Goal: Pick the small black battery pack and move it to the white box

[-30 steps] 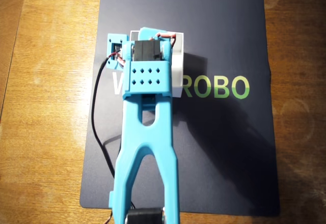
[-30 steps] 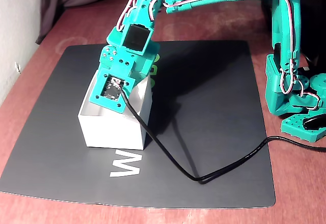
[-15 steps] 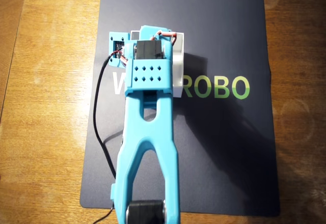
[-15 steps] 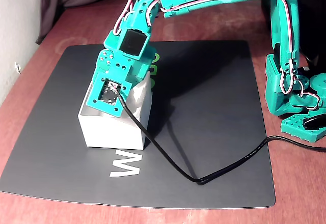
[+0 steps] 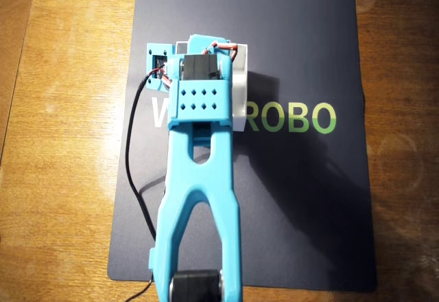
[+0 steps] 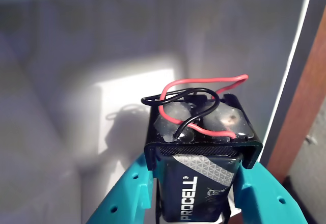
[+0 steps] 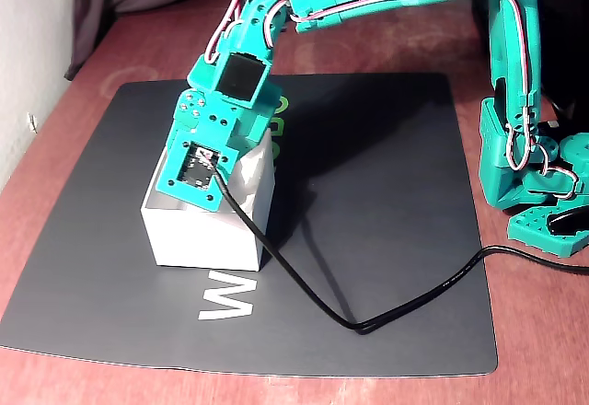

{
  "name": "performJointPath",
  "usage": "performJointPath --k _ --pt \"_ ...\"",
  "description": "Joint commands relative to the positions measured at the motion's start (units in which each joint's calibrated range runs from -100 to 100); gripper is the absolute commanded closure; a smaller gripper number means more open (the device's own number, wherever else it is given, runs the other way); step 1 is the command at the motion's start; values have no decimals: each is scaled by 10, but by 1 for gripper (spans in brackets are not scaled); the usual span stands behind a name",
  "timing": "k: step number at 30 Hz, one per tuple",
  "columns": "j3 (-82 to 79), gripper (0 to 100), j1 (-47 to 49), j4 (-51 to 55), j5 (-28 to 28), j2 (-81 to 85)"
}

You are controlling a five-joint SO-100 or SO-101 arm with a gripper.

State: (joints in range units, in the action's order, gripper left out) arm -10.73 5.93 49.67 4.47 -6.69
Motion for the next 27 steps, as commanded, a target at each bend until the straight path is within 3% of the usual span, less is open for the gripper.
performJointPath --k 1,18,27 --pt "30 84 -6 -3 -3 13" --pt "36 81 -7 -2 1 18" --pt "29 81 1 -2 2 131"
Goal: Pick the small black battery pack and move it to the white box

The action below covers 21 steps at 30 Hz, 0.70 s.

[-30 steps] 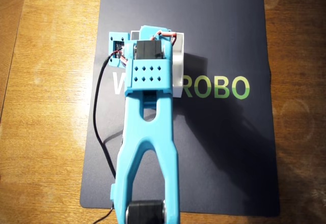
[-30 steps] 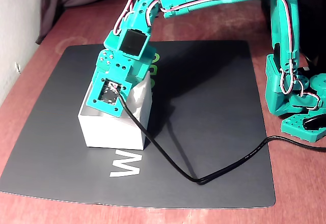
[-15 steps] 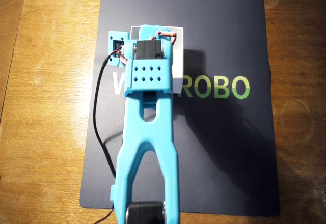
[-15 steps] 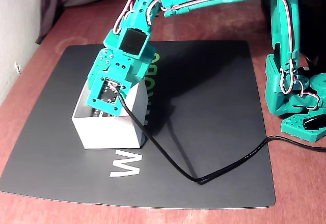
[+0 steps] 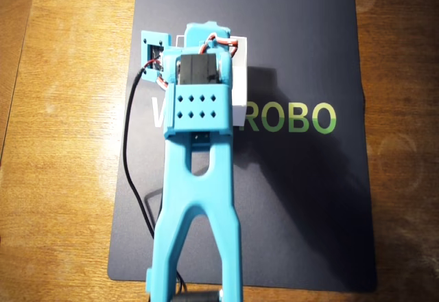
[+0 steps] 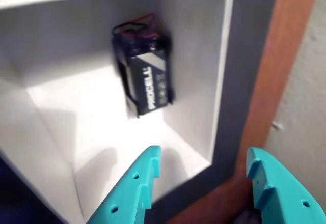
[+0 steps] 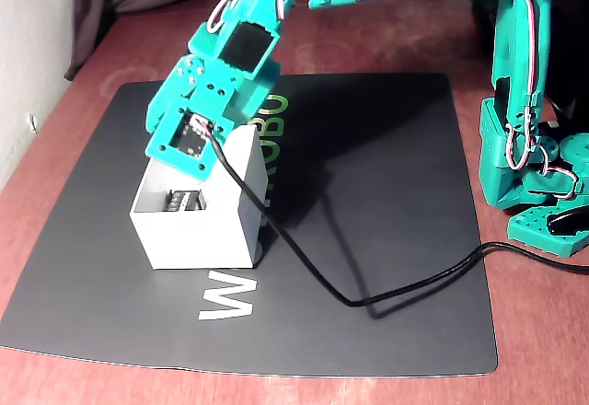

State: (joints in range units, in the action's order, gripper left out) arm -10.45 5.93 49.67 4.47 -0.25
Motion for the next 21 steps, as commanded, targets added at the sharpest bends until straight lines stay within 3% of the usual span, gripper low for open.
performJointPath --k 1,12,21 --pt "25 81 1 -2 2 80" --pt "7 81 -1 213 26 206" --pt "-249 81 -62 185 -35 402"
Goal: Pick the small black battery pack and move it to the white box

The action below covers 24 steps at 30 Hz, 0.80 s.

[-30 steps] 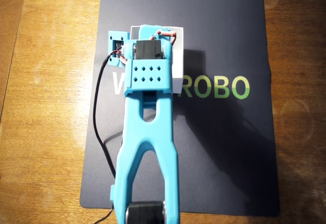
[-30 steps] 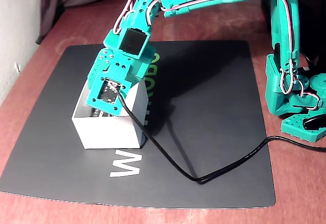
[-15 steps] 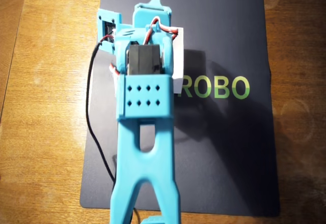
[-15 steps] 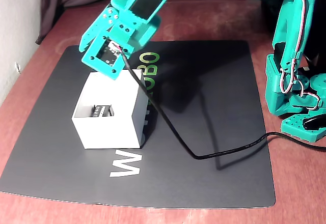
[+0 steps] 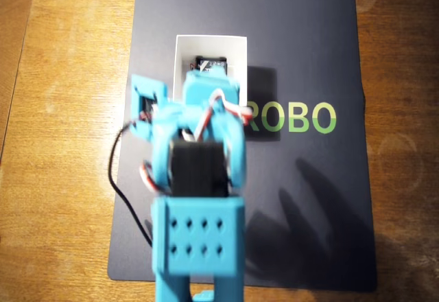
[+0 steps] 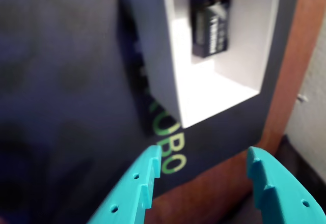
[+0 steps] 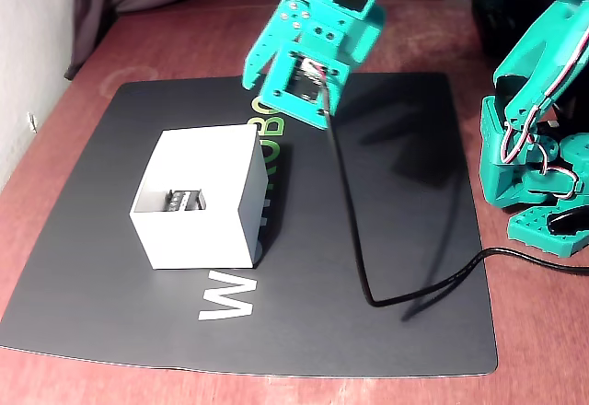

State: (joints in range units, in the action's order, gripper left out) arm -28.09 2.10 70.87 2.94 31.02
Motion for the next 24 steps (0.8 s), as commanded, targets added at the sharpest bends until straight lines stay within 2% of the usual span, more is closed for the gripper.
performJointPath --k 1,10,13,15,21,24 --pt "-101 81 -27 -33 -25 114" --pt "-326 81 -35 -36 -47 332" --pt "-385 86 -26 -29 -48 407" --pt "-422 87 -22 -29 -64 452" --pt "-518 87 -8 -26 -93 571" --pt "-529 87 10 18 -91 608"
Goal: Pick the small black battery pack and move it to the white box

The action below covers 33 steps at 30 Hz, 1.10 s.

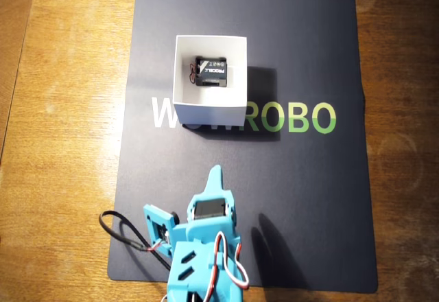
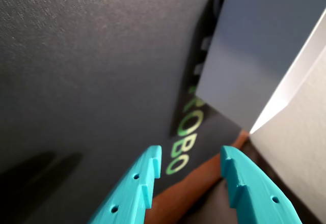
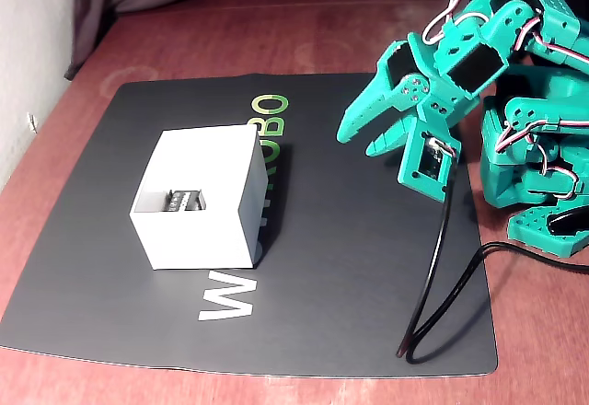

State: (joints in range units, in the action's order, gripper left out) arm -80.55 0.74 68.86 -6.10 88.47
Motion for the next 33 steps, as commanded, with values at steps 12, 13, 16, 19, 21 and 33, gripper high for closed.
performJointPath --k 12,13,16,19,21,33 --pt "-29 87 28 78 1 101" --pt "-30 87 28 78 1 101" --pt "-44 87 28 72 1 101" --pt "-55 92 28 70 1 101" --pt "-55 92 28 69 15 102" --pt "-58 99 27 66 61 102"
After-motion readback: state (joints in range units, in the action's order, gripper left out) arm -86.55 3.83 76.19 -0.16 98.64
